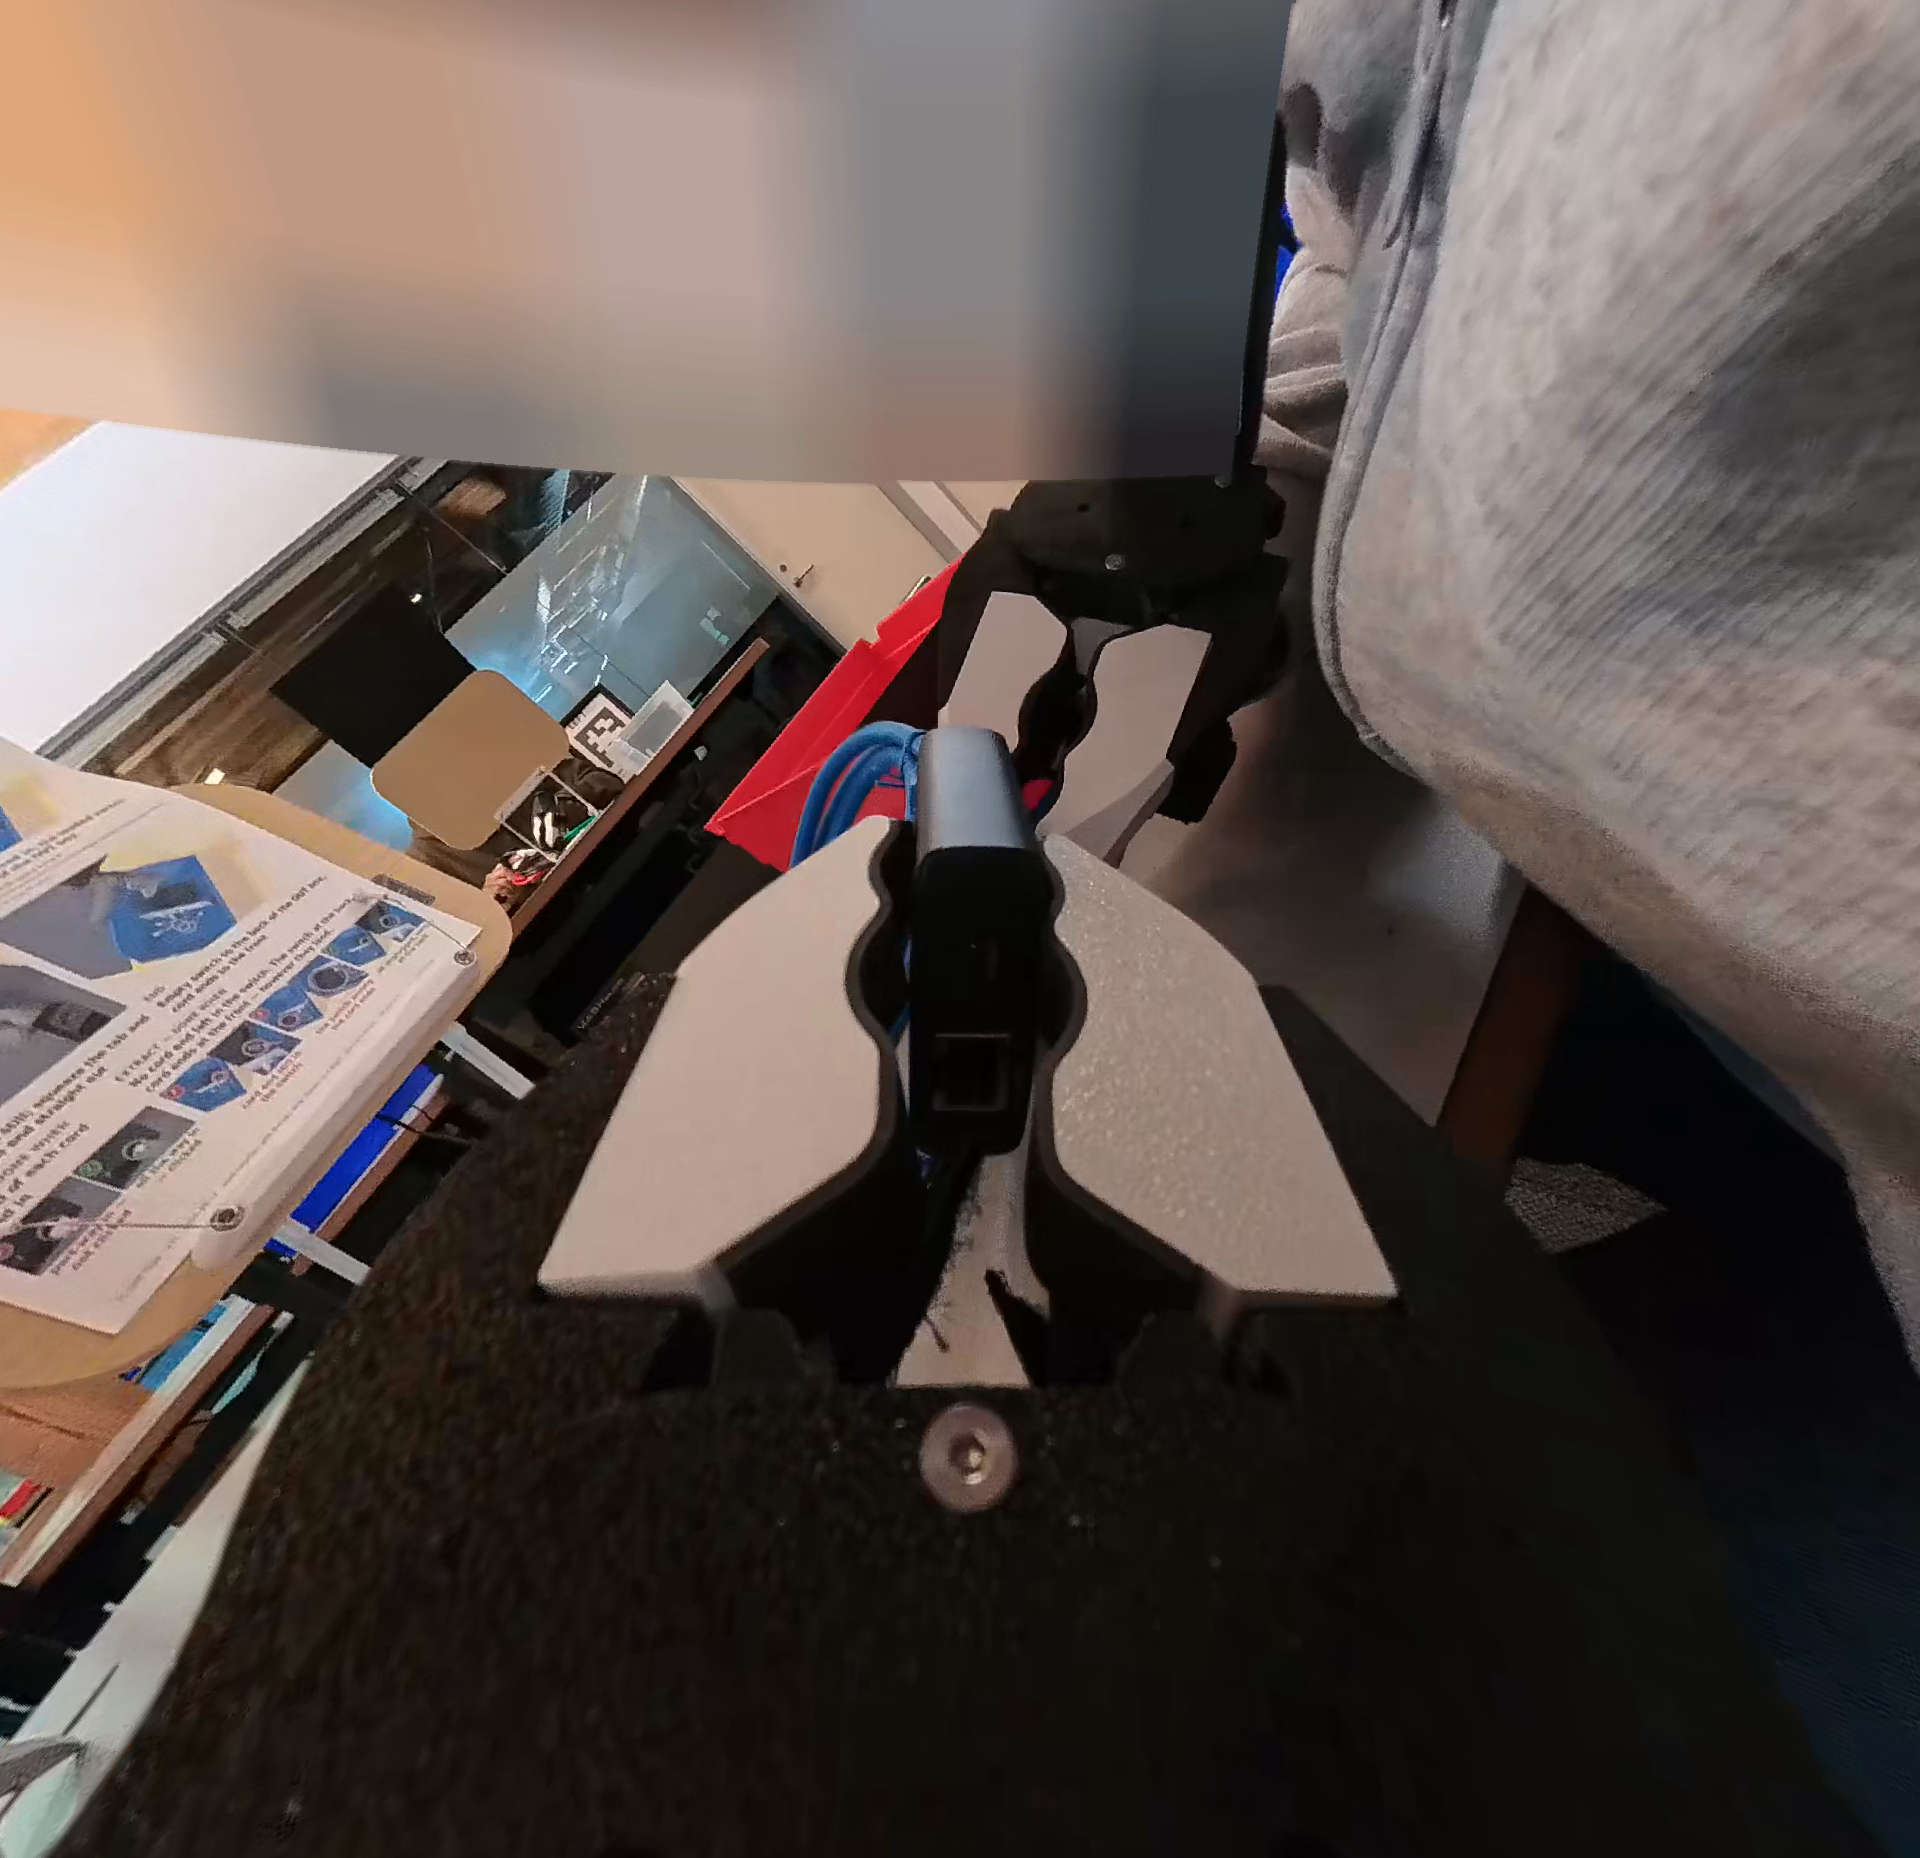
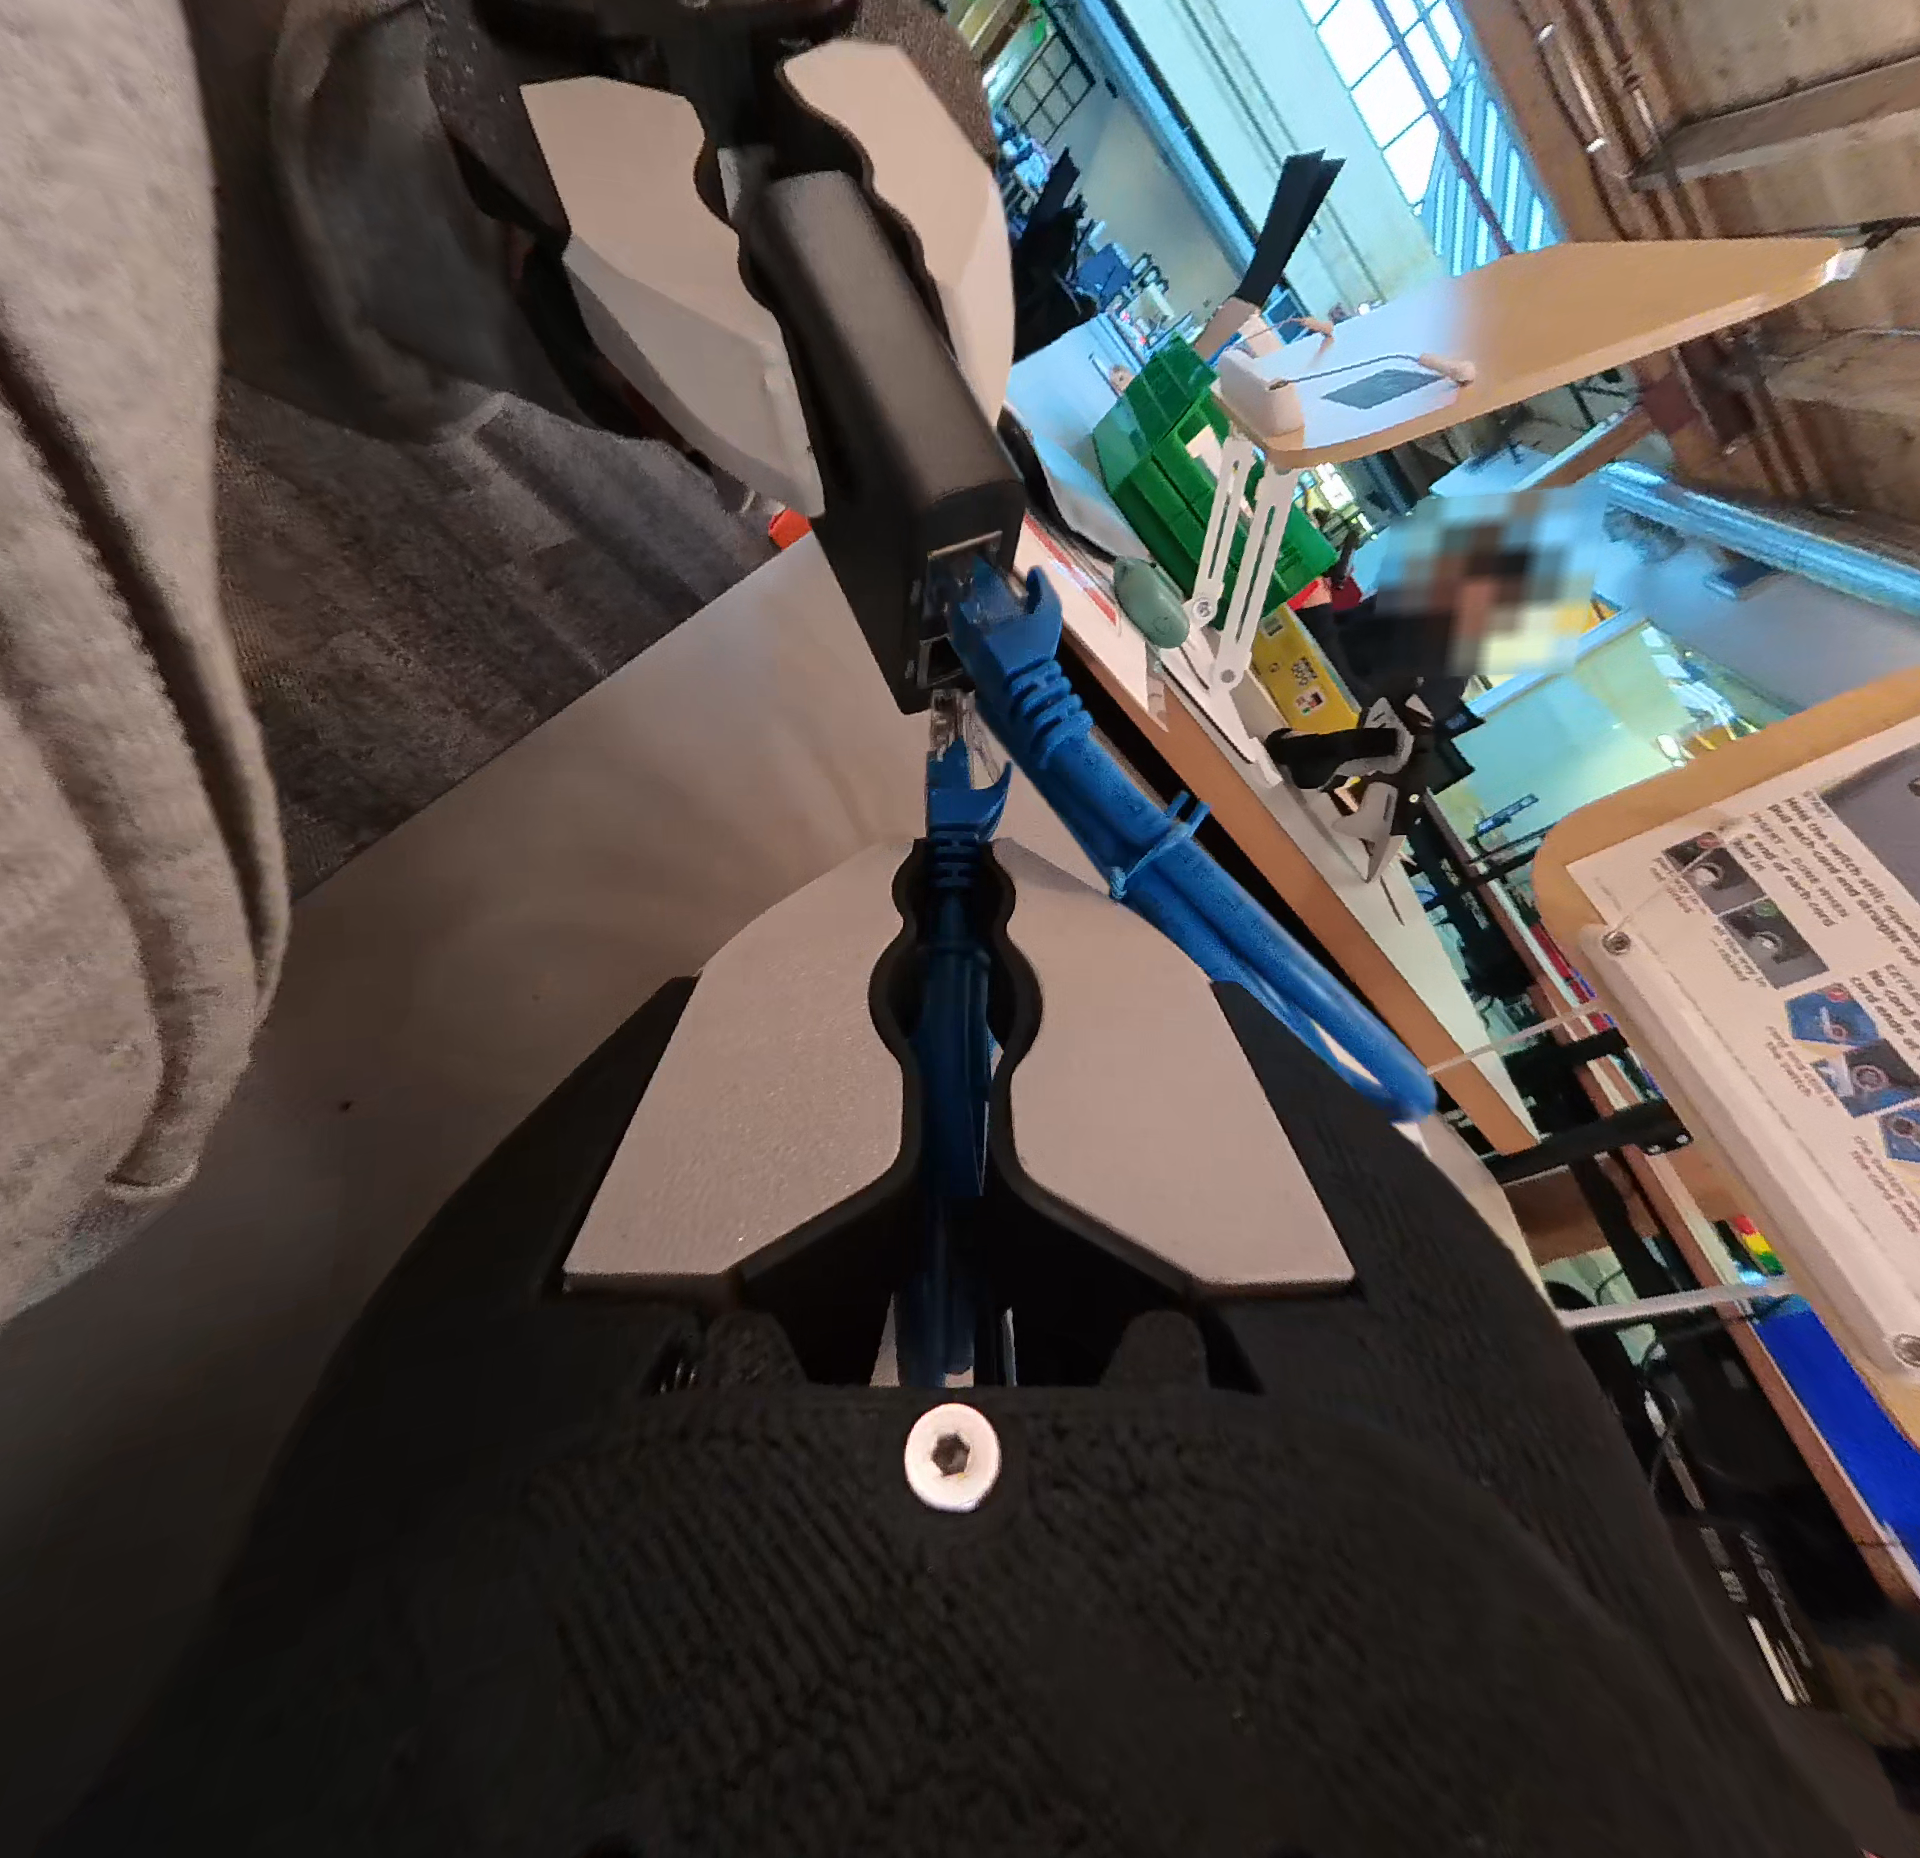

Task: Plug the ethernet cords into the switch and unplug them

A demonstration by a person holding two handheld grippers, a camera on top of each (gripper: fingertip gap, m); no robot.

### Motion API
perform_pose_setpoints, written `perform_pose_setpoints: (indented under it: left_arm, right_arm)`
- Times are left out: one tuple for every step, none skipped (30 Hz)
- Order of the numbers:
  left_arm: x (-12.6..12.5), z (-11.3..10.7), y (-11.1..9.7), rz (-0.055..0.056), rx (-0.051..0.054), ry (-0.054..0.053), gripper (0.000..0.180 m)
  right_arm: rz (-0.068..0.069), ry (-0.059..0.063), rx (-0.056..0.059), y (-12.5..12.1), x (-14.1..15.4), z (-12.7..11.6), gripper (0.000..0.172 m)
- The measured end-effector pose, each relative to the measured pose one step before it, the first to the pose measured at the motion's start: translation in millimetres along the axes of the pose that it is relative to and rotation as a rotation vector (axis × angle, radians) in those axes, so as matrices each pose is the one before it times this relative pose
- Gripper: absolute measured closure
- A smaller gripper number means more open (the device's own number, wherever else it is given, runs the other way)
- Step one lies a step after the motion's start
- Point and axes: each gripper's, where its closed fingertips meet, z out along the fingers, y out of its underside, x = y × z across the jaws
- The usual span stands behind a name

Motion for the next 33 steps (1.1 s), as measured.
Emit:
perform_pose_setpoints:
  left_arm:
    - [0.46, 0.32, -1.32, -0.0056, 0.0067, 0.0014, 0.160]
    - [0.46, 0.05, -0.91, -0.0170, 0.0103, 0.0027, 0.160]
    - [0.36, -0.38, 0.57, -0.0113, 0.0050, 0.0004, 0.160]
    - [0.92, -0.29, 1.12, -0.0101, 0.0006, 0.0052, 0.160]
    - [1.08, -0.57, 0.25, -0.0083, 0.0025, 0.0068, 0.160]
    - [0.78, -0.73, -0.06, -0.0012, 0.0012, 0.0042, 0.160]
    - [-0.08, -0.73, -0.03, -0.0027, 0.0018, -0.0011, 0.160]
    - [-0.84, -0.78, -0.61, -0.0146, 0.0087, -0.0021, 0.160]
    - [-1.23, -0.63, -0.76, -0.0203, 0.0128, -0.0039, 0.160]
    - [-0.73, -0.27, 0.73, -0.0131, 0.0034, 0.0000, 0.160]
    - [0.19, -0.08, 1.13, -0.0054, -0.0004, 0.0029, 0.160]
    - [0.23, 0.35, -0.24, -0.0063, 0.0057, 0.0022, 0.160]
    - [0.43, 0.16, -0.39, 0.0003, 0.0027, 0.0056, 0.160]
    - [0.38, 0.28, -0.39, 0.0002, -0.0004, 0.0072, 0.160]
    - [0.23, 0.18, -0.43, 0.0004, -0.0007, 0.0055, 0.160]
    - [0.04, 0.21, 0.09, 0.0032, -0.0031, 0.0038, 0.160]
    - [0.16, 0.09, 0.04, 0.0016, -0.0034, 0.0042, 0.160]
    - [-0.04, 0.06, -0.38, 0.0001, 0.0009, 0.0023, 0.160]
    - [-0.22, -0.14, -0.32, 0.0039, 0.0001, -0.0001, 0.160]
    - [0.59, -0.16, -0.35, 0.0020, 0.0009, 0.0035, 0.160]
    - [0.51, -0.13, -0.72, -0.0054, 0.0041, 0.0031, 0.160]
    - [0.80, -0.71, -0.51, -0.0061, 0.0054, 0.0041, 0.160]
    - [0.57, -0.56, 0.84, -0.0061, 0.0004, 0.0014, 0.160]
    - [0.61, -0.38, 0.67, -0.0039, 0.0018, -0.0009, 0.160]
    - [0.93, -0.34, -0.04, -0.0082, 0.0025, 0.0047, 0.160]
    - [1.16, -0.20, 0.46, -0.0047, -0.0020, 0.0071, 0.160]
    - [1.25, -0.11, 0.70, 0.0079, -0.0044, 0.0049, 0.160]
    - [1.24, -0.08, -0.01, -0.0004, -0.0008, 0.0069, 0.160]
    - [0.57, -0.07, -0.18, -0.0048, 0.0014, 0.0043, 0.160]
    - [0.38, -0.08, 0.33, 0.0049, -0.0029, 0.0013, 0.160]
    - [0.54, 0.02, 0.03, -0.0003, -0.0028, 0.0056, 0.159]
    - [0.15, 0.25, -0.30, -0.0059, 0.0016, 0.0047, 0.160]
    - [-0.26, 0.47, 0.11, 0.0016, -0.0002, -0.0003, 0.160]
  right_arm:
    - [-0.0026, 0.0032, 0.0068, -1.32, 0.60, -0.23, 0.164]
    - [-0.0033, -0.0051, -0.0001, -0.18, -0.16, 0.17, 0.164]
    - [-0.0060, -0.0107, -0.0004, 0.40, -0.73, 0.15, 0.164]
    - [-0.0111, -0.0168, 0.0033, 0.45, -1.64, -0.21, 0.164]
    - [-0.0160, -0.0241, 0.0064, 0.04, -2.64, -0.40, 0.164]
    - [-0.0221, -0.0269, 0.0036, -0.32, -2.65, -0.40, 0.164]
    - [-0.0207, -0.0276, 0.0036, -0.86, -2.16, -0.62, 0.164]
    - [-0.0078, -0.0143, 0.0069, -1.71, -0.15, -0.54, 0.164]
    - [0.0020, -0.0109, -0.0027, -0.50, 0.25, 0.16, 0.164]
    - [-0.0011, -0.0092, -0.0082, 0.75, -0.04, 0.32, 0.164]
    - [-0.0020, -0.0025, -0.0051, 0.61, 0.01, -0.05, 0.164]
    - [0.0047, 0.0057, -0.0003, 0.14, 0.28, -0.28, 0.164]
    - [0.0091, 0.0056, 0.0018, -0.13, -0.27, -0.37, 0.164]
    - [0.0116, 0.0061, 0.0036, -0.25, -0.41, -0.29, 0.164]
    - [0.0101, 0.0076, 0.0028, -0.09, -0.05, -0.29, 0.164]
    - [0.0087, 0.0101, 0.0012, 0.02, 0.50, -0.15, 0.165]
    - [0.0138, 0.0144, 0.0032, -0.29, 1.07, -0.01, 0.164]
    - [0.0195, 0.0123, 0.0056, -0.53, 1.14, 0.06, 0.165]
    - [0.0177, 0.0103, 0.0096, -1.12, 1.38, -0.34, 0.164]
    - [0.0098, 0.0015, 0.0103, -1.56, 0.31, -0.40, 0.164]
    - [-0.0029, -0.0034, 0.0064, -1.26, -0.41, -0.29, 0.165]
    - [-0.0150, -0.0068, -0.0014, -0.23, -0.79, -0.02, 0.165]
    - [-0.0099, -0.0045, -0.0023, 0.05, -0.53, -0.03, 0.165]
    - [0.0014, -0.0068, 0.0019, -0.18, -0.76, 0.18, 0.165]
    - [0.0001, -0.0110, -0.0001, 0.30, -1.12, 0.12, 0.165]
    - [-0.0058, -0.0105, -0.0032, 0.48, -1.10, 0.01, 0.165]
    - [-0.0034, -0.0106, -0.0037, 0.42, -0.95, 0.06, 0.165]
    - [0.0059, -0.0115, 0.0004, 0.03, -0.98, 0.01, 0.164]
    - [0.0109, -0.0088, -0.0006, -0.03, -0.39, 0.09, 0.165]
    - [0.0079, -0.0071, -0.0031, 0.29, -0.44, 0.21, 0.165]
    - [0.0095, -0.0097, -0.0001, 0.20, -0.53, 0.02, 0.164]
    - [0.0141, -0.0079, 0.0024, 0.04, -0.15, -0.26, 0.164]
    - [0.0123, -0.0042, 0.0010, 0.10, 0.37, -0.36, 0.164]
